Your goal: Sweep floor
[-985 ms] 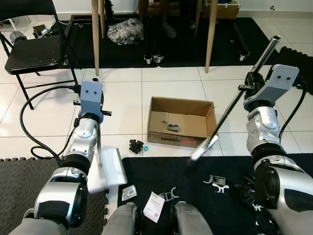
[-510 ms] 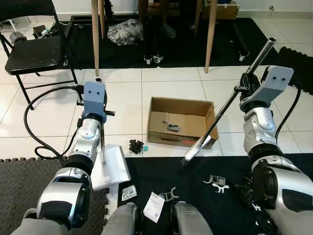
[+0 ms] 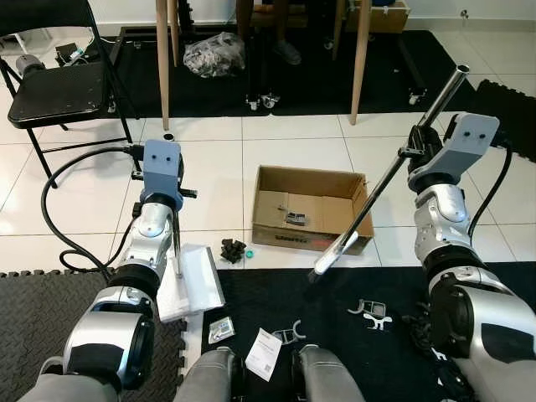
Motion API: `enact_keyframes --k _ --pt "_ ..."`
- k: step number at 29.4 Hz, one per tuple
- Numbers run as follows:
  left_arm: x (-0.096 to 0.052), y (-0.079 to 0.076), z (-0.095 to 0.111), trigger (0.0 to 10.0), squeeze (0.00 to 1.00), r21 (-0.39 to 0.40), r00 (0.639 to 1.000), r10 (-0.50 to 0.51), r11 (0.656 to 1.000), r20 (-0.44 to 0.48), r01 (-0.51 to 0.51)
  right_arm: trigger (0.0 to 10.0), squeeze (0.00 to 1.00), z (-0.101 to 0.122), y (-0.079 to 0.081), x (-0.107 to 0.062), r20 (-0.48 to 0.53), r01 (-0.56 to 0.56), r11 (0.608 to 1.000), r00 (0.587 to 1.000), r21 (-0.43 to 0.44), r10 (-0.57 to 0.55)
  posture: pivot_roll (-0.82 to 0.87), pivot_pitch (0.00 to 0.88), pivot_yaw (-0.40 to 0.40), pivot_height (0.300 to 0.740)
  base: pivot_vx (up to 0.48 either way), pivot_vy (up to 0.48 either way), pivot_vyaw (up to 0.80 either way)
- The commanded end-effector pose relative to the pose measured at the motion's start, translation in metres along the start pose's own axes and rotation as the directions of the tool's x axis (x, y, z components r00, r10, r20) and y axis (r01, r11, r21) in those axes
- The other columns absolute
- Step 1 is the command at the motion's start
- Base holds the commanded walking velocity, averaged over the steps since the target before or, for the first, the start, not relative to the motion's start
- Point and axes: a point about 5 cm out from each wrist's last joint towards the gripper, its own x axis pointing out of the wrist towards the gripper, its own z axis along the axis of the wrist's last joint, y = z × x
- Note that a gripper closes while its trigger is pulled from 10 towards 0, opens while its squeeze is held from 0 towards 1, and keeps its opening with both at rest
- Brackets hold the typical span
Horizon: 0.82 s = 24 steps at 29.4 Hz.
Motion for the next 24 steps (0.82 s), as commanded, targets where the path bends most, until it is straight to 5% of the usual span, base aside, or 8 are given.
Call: enact_keyframes --k 1,6,24 --pt "0.0029 -0.0028 0.0103 10.0 0.00 0.005 0.998 -0.011 1.000 0.059 0.011 10.0 0.00 0.0038 0.0028 0.0025 0.020 -0.006 1.000 1.000 0.010 0.005 -0.02 0.049 0.030 0.740 0.000 0.000 0.00" --pt "0.0029 -0.0023 0.0103 10.0 0.00 0.006 0.998 -0.007 1.000 0.059 0.007 10.0 0.00 0.0025 0.0030 0.0019 0.014 -0.007 1.000 1.000 0.008 0.007 -0.02 0.049 0.028 0.740 0.000 0.000 0.00" --pt "0.0031 -0.0009 0.0112 10.0 0.00 0.013 0.998 -0.002 1.000 0.065 0.001 10.0 0.00 0.0028 0.0040 0.0026 0.012 -0.012 1.000 1.000 0.009 0.012 -0.02 0.049 0.026 0.740 -0.318 0.000 0.00"
